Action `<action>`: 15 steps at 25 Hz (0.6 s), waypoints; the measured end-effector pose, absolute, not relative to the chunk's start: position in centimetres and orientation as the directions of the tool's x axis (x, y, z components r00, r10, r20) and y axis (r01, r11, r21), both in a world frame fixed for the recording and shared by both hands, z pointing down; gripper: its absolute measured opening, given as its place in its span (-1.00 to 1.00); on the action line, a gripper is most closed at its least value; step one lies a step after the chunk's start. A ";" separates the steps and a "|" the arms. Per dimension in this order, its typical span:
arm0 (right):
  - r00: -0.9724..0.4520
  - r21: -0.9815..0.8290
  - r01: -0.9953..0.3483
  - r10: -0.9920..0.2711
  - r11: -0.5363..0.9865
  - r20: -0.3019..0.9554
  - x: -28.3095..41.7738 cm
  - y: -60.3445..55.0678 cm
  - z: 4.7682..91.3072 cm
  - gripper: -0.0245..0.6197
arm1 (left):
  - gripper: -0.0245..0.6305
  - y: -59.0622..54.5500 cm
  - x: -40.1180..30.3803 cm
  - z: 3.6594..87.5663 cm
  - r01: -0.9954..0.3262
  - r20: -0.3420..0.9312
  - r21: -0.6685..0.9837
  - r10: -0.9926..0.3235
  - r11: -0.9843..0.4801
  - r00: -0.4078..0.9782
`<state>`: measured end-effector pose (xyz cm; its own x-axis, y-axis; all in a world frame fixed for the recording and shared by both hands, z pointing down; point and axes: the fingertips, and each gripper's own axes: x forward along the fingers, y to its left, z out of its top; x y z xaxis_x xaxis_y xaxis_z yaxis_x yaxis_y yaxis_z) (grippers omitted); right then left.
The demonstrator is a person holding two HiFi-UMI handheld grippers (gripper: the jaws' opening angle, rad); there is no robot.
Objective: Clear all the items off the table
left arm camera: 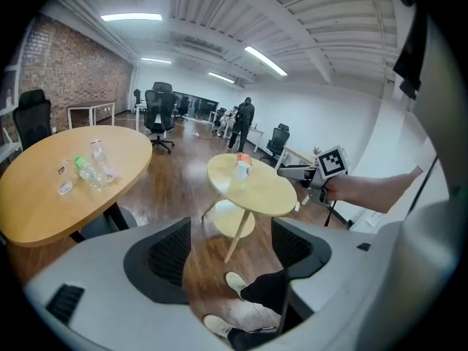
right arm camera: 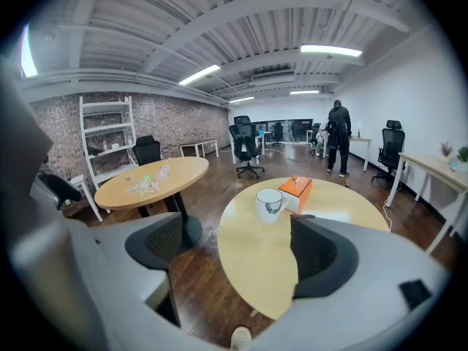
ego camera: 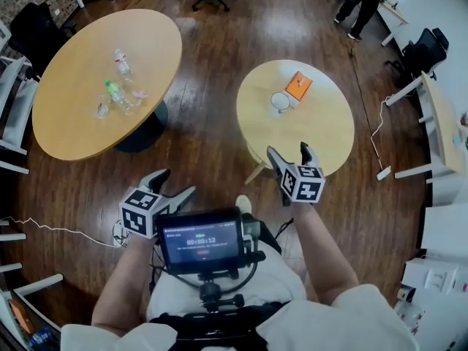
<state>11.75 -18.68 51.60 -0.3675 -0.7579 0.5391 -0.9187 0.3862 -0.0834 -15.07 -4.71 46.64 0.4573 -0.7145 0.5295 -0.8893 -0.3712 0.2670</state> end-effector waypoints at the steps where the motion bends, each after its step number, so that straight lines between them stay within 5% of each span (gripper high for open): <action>1: -0.363 -0.077 -0.920 -0.758 0.385 0.541 11.7 -19.9 52.0 0.55 | 0.12 -5.3 -15.1 46.6 -0.892 0.531 0.275 -0.717 -0.359 0.452; 15: -0.331 -0.079 -0.925 -0.686 0.371 0.648 12.0 -35.1 61.4 0.55 | 0.12 -13.4 -12.2 46.7 -0.923 0.589 0.272 -0.711 -0.273 0.384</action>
